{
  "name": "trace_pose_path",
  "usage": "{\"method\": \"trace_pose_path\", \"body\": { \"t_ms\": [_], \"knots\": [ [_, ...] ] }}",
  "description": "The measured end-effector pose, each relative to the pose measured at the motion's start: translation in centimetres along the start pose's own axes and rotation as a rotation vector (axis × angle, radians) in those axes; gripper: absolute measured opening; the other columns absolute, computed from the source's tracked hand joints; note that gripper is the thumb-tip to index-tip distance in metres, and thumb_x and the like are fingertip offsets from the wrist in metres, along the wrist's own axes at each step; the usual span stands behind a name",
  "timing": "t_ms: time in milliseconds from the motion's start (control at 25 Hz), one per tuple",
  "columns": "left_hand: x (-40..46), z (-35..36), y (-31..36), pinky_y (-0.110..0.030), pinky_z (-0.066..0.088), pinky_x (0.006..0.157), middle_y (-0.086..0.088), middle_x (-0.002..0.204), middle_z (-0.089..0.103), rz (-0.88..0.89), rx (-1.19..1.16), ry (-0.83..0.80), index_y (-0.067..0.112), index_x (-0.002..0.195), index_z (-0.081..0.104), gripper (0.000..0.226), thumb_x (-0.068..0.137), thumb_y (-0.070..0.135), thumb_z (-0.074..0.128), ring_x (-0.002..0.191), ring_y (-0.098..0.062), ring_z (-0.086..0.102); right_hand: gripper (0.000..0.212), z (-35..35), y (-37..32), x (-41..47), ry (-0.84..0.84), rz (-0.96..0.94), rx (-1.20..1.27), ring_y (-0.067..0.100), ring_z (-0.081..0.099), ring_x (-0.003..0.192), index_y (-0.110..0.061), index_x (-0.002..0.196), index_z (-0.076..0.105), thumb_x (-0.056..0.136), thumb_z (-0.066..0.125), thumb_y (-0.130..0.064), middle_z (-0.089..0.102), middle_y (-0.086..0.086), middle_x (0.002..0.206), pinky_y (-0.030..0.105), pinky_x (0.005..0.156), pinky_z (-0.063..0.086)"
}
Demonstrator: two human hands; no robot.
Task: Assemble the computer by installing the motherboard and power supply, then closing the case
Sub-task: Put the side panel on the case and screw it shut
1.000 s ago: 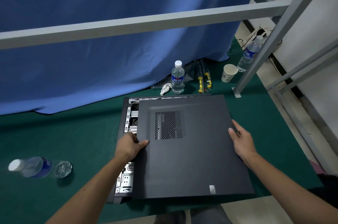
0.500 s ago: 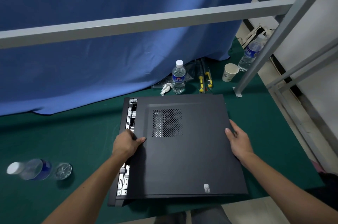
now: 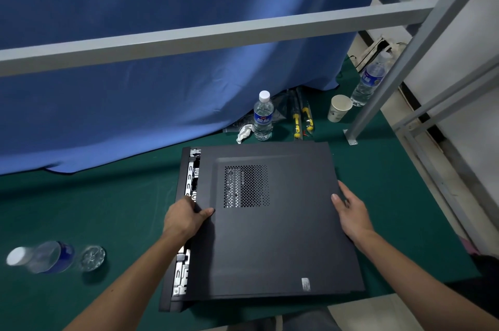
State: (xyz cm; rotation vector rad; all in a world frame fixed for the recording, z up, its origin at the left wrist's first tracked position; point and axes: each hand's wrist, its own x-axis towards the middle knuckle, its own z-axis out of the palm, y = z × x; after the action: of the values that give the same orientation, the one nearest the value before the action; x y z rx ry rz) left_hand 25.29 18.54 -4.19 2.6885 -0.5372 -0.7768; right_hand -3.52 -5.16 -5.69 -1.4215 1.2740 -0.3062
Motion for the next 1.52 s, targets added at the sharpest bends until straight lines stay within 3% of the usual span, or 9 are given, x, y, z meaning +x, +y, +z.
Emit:
{"method": "trace_pose_path", "body": {
  "t_ms": [280,440,640,800,960,1200,1440,1520],
  "knots": [
    [0.9,-0.7,-0.7,-0.028,0.039,0.058,0.003,0.073,0.061,0.009,-0.011,0.012,0.018,0.077,0.055,0.042,0.079,0.053,0.077,0.068,-0.013,0.056,0.051,0.2,0.2,-0.4,-0.017,0.016,0.018,0.008,0.051,0.124,-0.023,0.152,0.035,0.103,0.048,-0.015,0.052,-0.008,0.140,0.028,0.110,0.037],
    [0.6,0.0,-0.2,-0.028,0.042,0.059,0.000,0.076,0.064,0.005,-0.042,-0.040,0.016,0.079,0.056,0.044,0.078,0.053,0.079,0.069,-0.017,0.061,0.051,-0.9,0.1,0.3,0.016,0.021,0.031,0.014,0.050,0.130,-0.019,0.152,0.035,0.103,0.049,-0.014,0.051,-0.003,0.144,0.038,0.115,0.036],
    [-0.1,1.2,1.7,-0.028,0.039,0.057,0.000,0.076,0.062,0.044,-0.083,-0.033,0.016,0.077,0.053,0.042,0.079,0.048,0.079,0.071,-0.015,0.057,0.051,-2.8,0.6,0.7,0.042,0.026,0.012,0.016,0.050,0.131,-0.020,0.151,0.037,0.103,0.050,-0.013,0.051,-0.001,0.145,0.040,0.115,0.036],
    [-0.9,2.4,2.2,-0.030,0.044,0.064,-0.001,0.078,0.063,0.049,-0.088,-0.055,0.016,0.081,0.052,0.042,0.079,0.048,0.079,0.076,-0.021,0.061,0.051,-4.2,1.0,0.8,0.039,0.025,-0.031,0.017,0.048,0.133,-0.021,0.151,0.037,0.102,0.050,-0.014,0.050,0.000,0.146,0.043,0.115,0.036],
    [-1.2,2.8,2.3,-0.026,0.036,0.053,0.003,0.074,0.060,0.069,-0.143,-0.043,0.015,0.085,0.052,0.046,0.075,0.048,0.082,0.067,-0.013,0.056,0.051,-4.5,1.0,0.9,0.052,0.014,-0.073,0.018,0.043,0.137,-0.023,0.152,0.036,0.103,0.050,-0.018,0.045,-0.002,0.150,0.043,0.117,0.033],
    [-1.2,2.2,2.5,-0.030,0.040,0.064,0.001,0.082,0.062,0.082,-0.037,-0.030,0.016,0.088,0.051,0.048,0.076,0.051,0.080,0.081,-0.022,0.060,0.052,-3.7,0.8,1.1,0.053,0.017,-0.084,0.017,0.039,0.140,-0.028,0.153,0.033,0.104,0.049,-0.023,0.042,-0.005,0.152,0.042,0.117,0.032],
    [-1.3,1.4,1.7,-0.029,0.033,0.056,0.002,0.078,0.056,0.067,0.000,-0.018,0.017,0.080,0.044,0.048,0.078,0.050,0.079,0.073,-0.016,0.051,0.052,-3.0,0.6,1.1,-0.004,0.000,-0.078,0.014,0.041,0.137,-0.024,0.152,0.036,0.103,0.051,-0.018,0.045,-0.006,0.149,0.040,0.117,0.032],
    [-1.3,1.5,1.9,-0.030,0.035,0.060,0.001,0.082,0.057,0.076,0.038,-0.027,0.015,0.083,0.045,0.049,0.079,0.051,0.077,0.076,-0.019,0.052,0.052,-3.4,0.5,1.2,-0.011,0.012,-0.076,0.011,0.043,0.134,-0.024,0.152,0.036,0.102,0.052,-0.019,0.047,-0.007,0.147,0.039,0.116,0.033]
  ]
}}
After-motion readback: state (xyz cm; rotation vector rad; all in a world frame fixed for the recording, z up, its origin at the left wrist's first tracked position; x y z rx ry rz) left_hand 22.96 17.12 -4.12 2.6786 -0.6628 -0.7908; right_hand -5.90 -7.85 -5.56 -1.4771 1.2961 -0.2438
